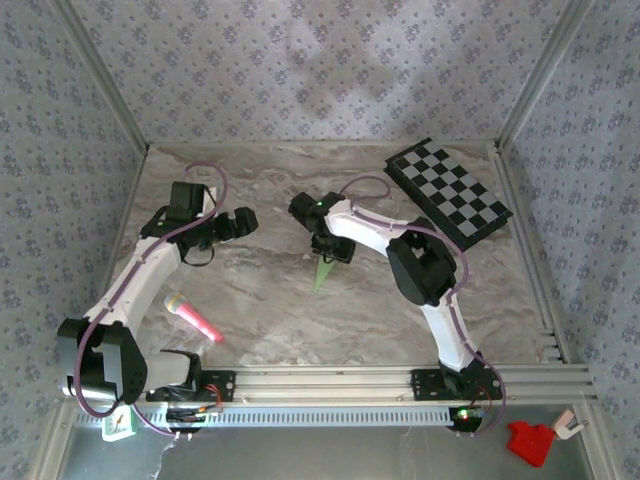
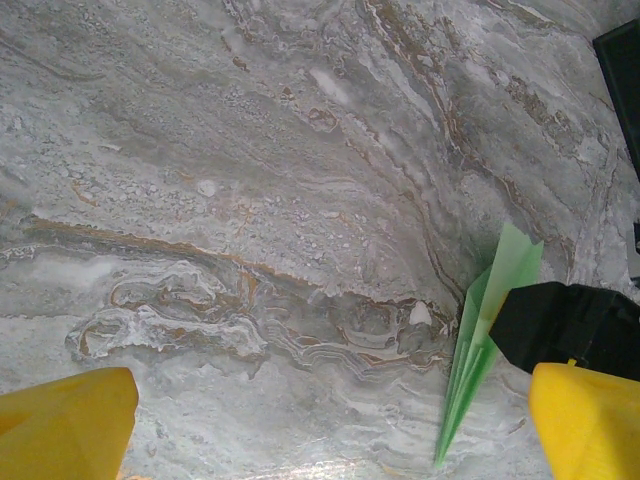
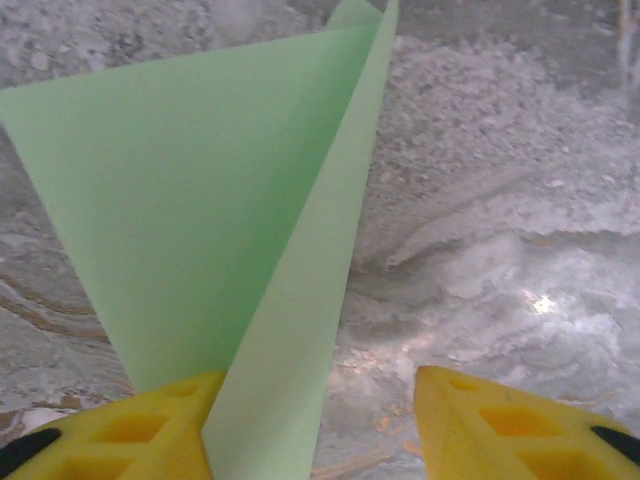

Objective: Fold a paper plane with a square sheet of paper (pick it up from the middle)
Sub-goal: Turn over the paper plane at the center of the table.

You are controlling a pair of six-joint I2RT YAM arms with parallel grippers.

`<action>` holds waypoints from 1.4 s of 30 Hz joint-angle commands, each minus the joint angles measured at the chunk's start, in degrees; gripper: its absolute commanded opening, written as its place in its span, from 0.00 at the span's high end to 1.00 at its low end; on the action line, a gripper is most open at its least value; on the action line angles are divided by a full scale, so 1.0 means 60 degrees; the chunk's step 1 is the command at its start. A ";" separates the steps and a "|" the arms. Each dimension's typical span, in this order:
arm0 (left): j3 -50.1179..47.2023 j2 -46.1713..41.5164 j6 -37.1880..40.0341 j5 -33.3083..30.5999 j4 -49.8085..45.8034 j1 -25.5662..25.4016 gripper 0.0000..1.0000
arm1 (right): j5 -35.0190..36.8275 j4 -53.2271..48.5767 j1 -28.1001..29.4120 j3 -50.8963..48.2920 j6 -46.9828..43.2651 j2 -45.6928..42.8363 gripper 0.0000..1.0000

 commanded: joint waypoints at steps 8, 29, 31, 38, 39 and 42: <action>-0.0170 -0.0208 0.0084 -0.0020 0.0223 0.0048 0.00 | 0.0319 -0.0553 0.0138 0.0149 0.0703 -0.0159 0.68; -0.1099 -0.0172 -0.1935 0.1033 0.1521 0.1452 0.00 | -0.2253 0.3022 -0.0024 0.0441 -0.4160 -0.1476 1.00; -0.1212 -0.0150 -0.2167 0.1098 0.1667 0.1500 0.00 | -0.3096 0.3958 -0.0048 0.0076 -0.4512 -0.1569 1.00; -0.1583 -0.0245 -0.2918 0.1480 0.2573 0.1489 0.01 | -0.5451 0.7267 -0.0295 -0.1919 -0.4522 -0.1655 0.99; -0.1685 -0.0238 -0.3016 0.1540 0.2743 0.1491 0.01 | -0.5647 0.7678 -0.0327 -0.2189 -0.4444 -0.1618 0.99; -0.1843 -0.0062 -0.3152 0.1696 0.3042 0.1384 0.02 | -0.6072 0.8707 -0.0422 -0.2911 -0.4232 -0.1551 0.98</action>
